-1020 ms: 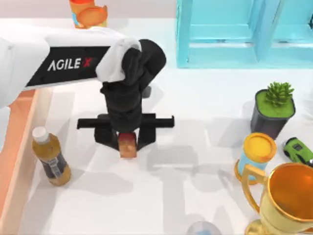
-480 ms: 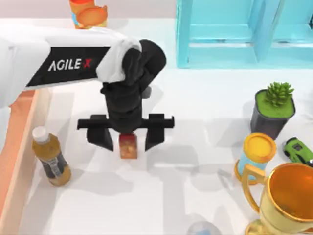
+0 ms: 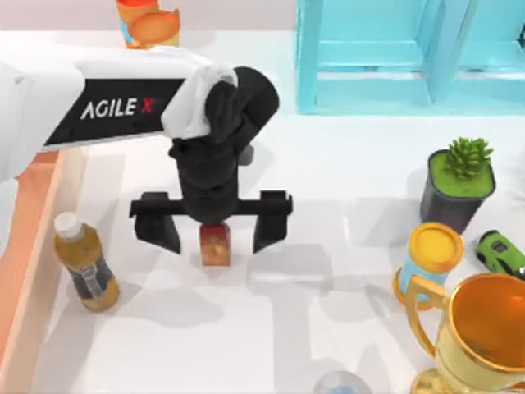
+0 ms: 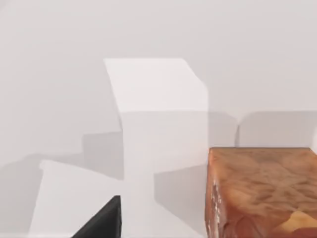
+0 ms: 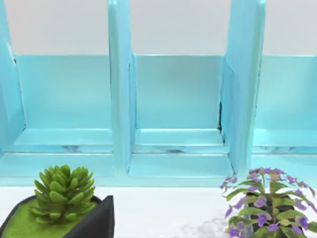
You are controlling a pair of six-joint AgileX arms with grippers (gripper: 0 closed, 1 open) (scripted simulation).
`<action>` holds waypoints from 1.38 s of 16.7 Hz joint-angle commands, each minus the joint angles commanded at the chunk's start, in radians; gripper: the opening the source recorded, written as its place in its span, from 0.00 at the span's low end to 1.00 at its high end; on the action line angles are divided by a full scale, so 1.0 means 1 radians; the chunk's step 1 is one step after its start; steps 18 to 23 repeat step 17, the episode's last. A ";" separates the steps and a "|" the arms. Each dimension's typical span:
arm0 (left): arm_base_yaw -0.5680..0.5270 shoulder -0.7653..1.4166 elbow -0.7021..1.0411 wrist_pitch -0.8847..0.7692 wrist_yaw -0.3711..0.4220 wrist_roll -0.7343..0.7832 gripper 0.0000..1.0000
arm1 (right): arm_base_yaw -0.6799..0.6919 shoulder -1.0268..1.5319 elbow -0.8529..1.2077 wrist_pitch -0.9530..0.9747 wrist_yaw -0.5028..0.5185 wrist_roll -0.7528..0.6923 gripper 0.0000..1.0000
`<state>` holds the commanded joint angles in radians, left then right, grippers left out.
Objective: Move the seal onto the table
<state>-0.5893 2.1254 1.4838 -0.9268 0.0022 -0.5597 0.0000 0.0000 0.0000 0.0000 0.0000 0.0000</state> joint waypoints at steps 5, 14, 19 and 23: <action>-0.002 -0.003 0.071 -0.069 0.003 -0.007 1.00 | 0.000 0.000 0.000 0.000 0.000 0.000 1.00; -0.006 -0.060 0.459 -0.528 -0.002 -0.008 1.00 | 0.000 0.000 0.000 0.000 0.000 0.000 1.00; -0.003 -0.074 0.494 -0.567 -0.001 -0.005 1.00 | 0.000 0.000 0.000 0.000 0.000 0.000 1.00; -0.003 -0.074 0.494 -0.567 -0.001 -0.005 1.00 | 0.000 0.000 0.000 0.000 0.000 0.000 1.00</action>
